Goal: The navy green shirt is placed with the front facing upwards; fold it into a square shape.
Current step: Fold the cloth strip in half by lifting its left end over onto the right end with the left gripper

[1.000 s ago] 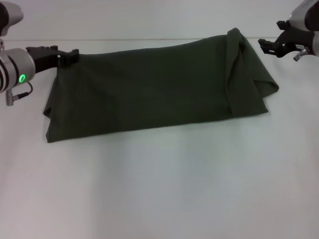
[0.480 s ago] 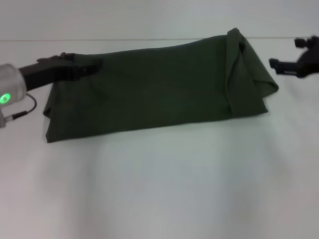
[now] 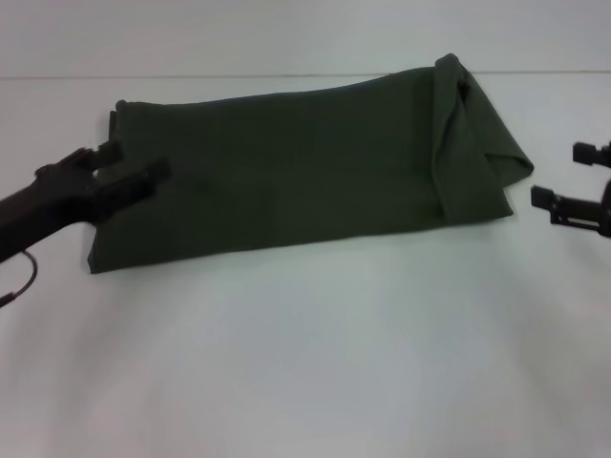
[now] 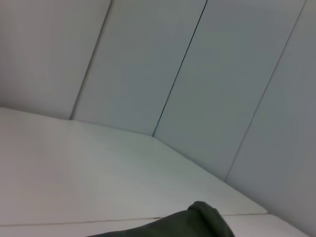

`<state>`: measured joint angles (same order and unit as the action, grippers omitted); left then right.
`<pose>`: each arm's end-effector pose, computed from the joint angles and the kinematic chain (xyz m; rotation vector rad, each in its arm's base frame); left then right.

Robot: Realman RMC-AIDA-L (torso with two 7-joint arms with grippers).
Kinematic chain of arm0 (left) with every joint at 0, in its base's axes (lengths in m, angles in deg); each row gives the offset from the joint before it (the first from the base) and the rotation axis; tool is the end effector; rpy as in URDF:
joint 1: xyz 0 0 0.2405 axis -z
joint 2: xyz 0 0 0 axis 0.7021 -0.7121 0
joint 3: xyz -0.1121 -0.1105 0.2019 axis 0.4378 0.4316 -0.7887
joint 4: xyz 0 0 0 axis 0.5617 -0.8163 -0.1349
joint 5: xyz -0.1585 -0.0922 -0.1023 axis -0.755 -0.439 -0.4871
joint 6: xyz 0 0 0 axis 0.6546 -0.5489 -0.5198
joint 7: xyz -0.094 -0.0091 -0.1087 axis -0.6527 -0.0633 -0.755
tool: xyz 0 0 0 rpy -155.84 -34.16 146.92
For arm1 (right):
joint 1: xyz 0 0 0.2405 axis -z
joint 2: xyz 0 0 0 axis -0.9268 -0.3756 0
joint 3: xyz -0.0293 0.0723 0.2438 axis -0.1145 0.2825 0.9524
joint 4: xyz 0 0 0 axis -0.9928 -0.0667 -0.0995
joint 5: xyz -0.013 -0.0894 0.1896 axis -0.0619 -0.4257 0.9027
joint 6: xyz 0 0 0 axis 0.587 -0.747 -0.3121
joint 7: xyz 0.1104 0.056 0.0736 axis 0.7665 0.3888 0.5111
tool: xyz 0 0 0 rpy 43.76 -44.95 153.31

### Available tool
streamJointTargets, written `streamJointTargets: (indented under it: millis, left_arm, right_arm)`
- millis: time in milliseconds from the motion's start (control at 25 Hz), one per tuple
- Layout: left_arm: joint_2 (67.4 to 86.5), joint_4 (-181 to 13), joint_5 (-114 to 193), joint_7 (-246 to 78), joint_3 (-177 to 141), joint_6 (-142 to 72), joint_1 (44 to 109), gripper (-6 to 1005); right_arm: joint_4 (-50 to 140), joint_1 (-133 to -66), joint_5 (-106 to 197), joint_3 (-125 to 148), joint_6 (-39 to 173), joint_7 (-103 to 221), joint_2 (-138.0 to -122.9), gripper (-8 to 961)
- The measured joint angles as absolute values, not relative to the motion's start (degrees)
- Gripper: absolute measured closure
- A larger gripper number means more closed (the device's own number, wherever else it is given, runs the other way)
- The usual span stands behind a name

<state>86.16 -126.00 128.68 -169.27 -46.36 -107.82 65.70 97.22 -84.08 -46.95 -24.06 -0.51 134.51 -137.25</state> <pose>-0.2940 0.3223 0.0258 -2.2162 -0.9087 -0.9294 0.3149 0.3200 0.0637 -2.3442 0.5571 0.4638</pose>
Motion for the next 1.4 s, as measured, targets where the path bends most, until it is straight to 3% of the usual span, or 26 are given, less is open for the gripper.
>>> streamJointTargets:
  millis: [800,1400]
  left_arm:
    - [86.16,-120.6,133.4,-154.7,-44.4,-98.1,62.3,65]
    - [86.6,-121.1,137.2,-152.5,-44.7,-94.2,59.6,66]
  right_arm:
    - [94.0,-83.8,-50.6,-22.3,-18.1,125.0,-137.24,34]
    - [92.3,-83.8,-50.8,-21.8,-18.0,123.2,-137.28,36]
